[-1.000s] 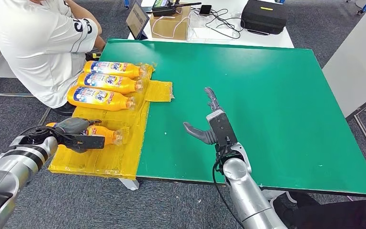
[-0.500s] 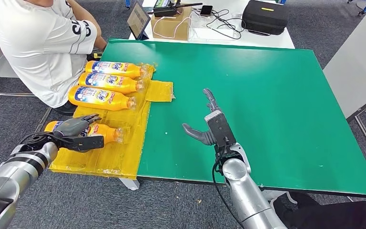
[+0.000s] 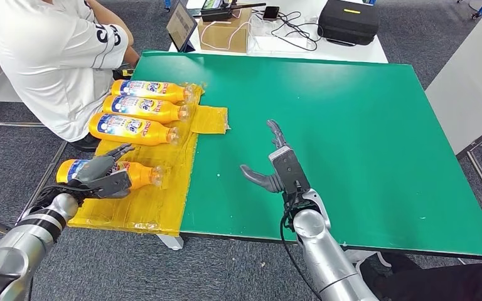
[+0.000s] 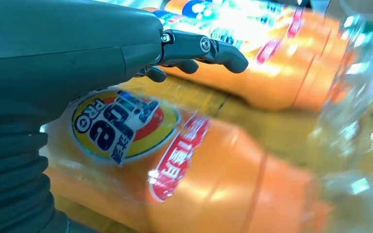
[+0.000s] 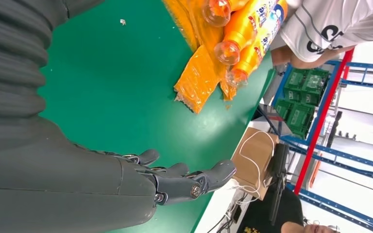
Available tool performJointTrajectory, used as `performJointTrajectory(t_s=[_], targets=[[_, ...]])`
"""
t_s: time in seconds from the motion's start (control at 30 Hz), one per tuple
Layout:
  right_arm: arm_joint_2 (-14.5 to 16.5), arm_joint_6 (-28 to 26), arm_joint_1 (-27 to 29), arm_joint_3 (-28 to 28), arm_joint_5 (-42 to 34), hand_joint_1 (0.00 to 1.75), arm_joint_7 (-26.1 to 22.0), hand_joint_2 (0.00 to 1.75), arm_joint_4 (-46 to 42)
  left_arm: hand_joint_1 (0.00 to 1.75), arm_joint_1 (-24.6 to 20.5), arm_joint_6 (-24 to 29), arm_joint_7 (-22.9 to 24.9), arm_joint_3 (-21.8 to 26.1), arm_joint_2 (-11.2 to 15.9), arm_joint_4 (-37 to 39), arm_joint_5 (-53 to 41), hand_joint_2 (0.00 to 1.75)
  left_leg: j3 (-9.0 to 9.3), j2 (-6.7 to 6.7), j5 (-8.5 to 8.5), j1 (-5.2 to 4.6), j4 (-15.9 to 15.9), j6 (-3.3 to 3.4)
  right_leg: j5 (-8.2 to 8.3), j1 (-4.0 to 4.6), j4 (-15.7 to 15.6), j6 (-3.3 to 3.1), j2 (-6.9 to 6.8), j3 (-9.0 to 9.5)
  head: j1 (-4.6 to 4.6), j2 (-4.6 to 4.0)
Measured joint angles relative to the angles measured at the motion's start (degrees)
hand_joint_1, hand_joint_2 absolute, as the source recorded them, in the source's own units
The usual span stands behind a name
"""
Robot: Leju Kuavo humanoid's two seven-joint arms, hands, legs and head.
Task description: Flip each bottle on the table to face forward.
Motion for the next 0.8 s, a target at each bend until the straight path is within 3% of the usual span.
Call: performJointTrajectory(t_s=[0.17,0.43,0.63,0.8], targets=[[0.0,0.0,0.0,0.0,0.1,0.0,0.0,1.75,0.2,0.0,1.4,-1.1,-1.0,4.8,-0.9,-2.8,1.6,1.75,-0.02,0.0,-0.01,0.0,0.0,0.0,0.0,0.0,0.0,0.0,0.0,-0.01,0.0,-0.01],[0.0,-0.1,0.0,0.0,0.3,0.0,0.0,1.75,0.4,0.0,2.4,-2.6,-2.3,8.4,-1.9,-5.3,4.4,1.75,-0.03,0.0,-0.01,0.0,0.0,0.0,0.0,0.0,0.0,0.0,0.0,-0.02,-0.01,-0.01],[0.0,-0.4,0.0,0.0,0.8,0.0,-0.5,1.75,0.4,0.0,3.2,-11.0,-3.2,13.7,-3.9,-9.9,13.1,1.75,-0.04,0.02,-0.01,0.0,0.0,0.0,0.0,0.0,0.0,0.0,0.0,-0.03,0.0,0.0],[0.2,-0.4,0.2,0.0,1.4,0.0,-0.8,1.75,0.3,0.0,3.8,-18.6,-1.0,18.2,-7.4,-14.1,22.7,1.75,-0.05,-0.02,-0.01,-0.01,0.0,0.0,0.0,-0.01,0.0,0.01,-0.01,-0.03,-0.01,0.0]])
